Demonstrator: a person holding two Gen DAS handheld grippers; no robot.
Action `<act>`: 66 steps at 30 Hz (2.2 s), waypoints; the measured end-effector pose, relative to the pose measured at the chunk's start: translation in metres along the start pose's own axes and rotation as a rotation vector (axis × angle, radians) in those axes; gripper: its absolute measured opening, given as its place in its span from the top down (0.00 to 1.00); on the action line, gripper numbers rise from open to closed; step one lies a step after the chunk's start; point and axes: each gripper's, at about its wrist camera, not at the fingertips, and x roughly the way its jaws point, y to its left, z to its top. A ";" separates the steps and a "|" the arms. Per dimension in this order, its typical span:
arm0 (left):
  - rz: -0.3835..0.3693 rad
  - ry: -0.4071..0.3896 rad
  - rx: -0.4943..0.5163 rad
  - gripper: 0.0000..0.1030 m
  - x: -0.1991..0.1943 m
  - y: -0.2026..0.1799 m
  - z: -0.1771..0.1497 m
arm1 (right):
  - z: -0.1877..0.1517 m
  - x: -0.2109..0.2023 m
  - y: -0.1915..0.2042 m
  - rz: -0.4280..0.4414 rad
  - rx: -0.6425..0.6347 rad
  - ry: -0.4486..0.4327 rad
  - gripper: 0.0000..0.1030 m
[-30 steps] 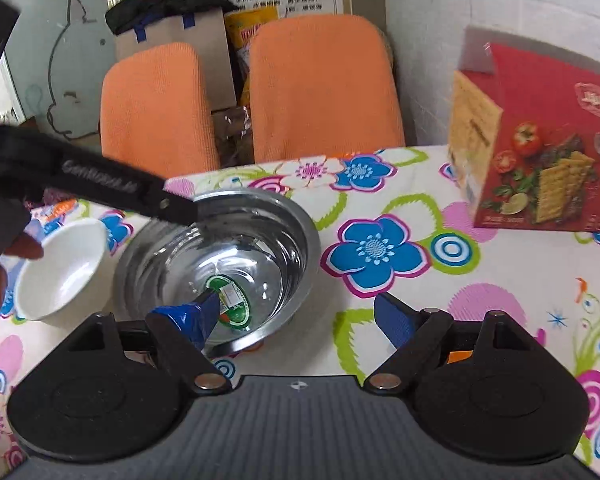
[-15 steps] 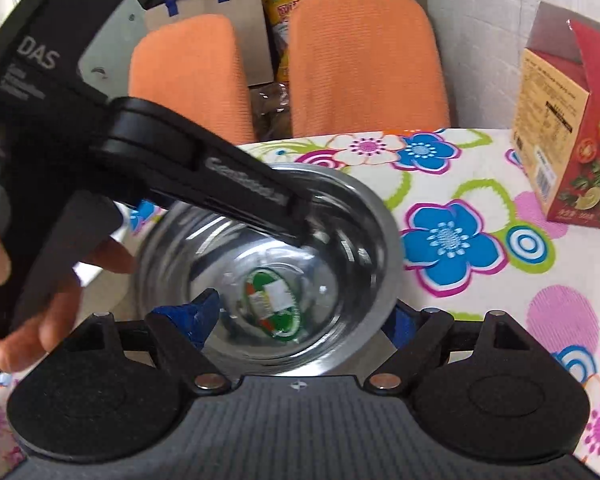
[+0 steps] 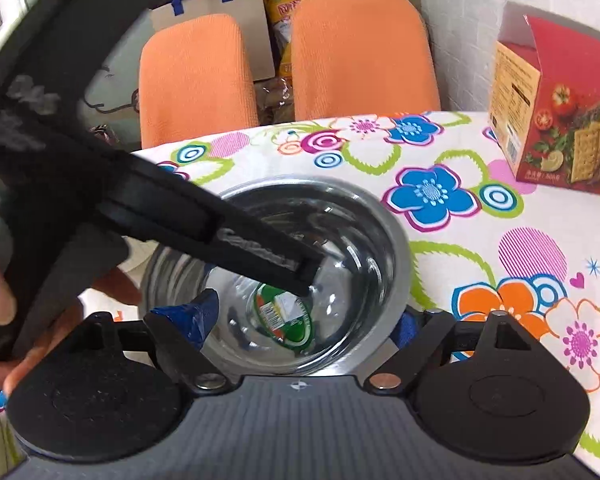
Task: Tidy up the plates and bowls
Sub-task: 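Close the left tool on the steel bowl rim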
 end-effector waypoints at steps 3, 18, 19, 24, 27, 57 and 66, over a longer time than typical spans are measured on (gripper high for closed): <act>-0.007 -0.014 -0.021 0.29 -0.006 0.002 -0.001 | -0.004 -0.005 -0.011 -0.045 0.010 -0.018 0.30; 0.010 -0.048 0.067 0.29 0.008 -0.008 -0.003 | -0.017 0.010 -0.007 -0.072 -0.083 -0.016 0.26; 0.008 -0.049 0.067 0.29 0.009 -0.007 -0.003 | -0.017 0.011 -0.007 -0.071 -0.082 -0.019 0.26; -0.018 -0.078 0.072 0.29 0.000 -0.005 0.000 | -0.017 0.012 -0.008 -0.066 -0.101 -0.014 0.26; -0.052 -0.102 0.098 0.29 -0.008 -0.009 0.001 | -0.017 0.006 -0.013 -0.044 -0.030 -0.033 0.27; -0.027 -0.011 0.016 0.52 -0.070 -0.031 -0.080 | -0.070 -0.082 0.044 -0.013 -0.049 -0.088 0.29; 0.004 -0.013 0.003 0.52 -0.108 -0.034 -0.179 | -0.132 -0.117 0.091 0.049 -0.029 -0.099 0.28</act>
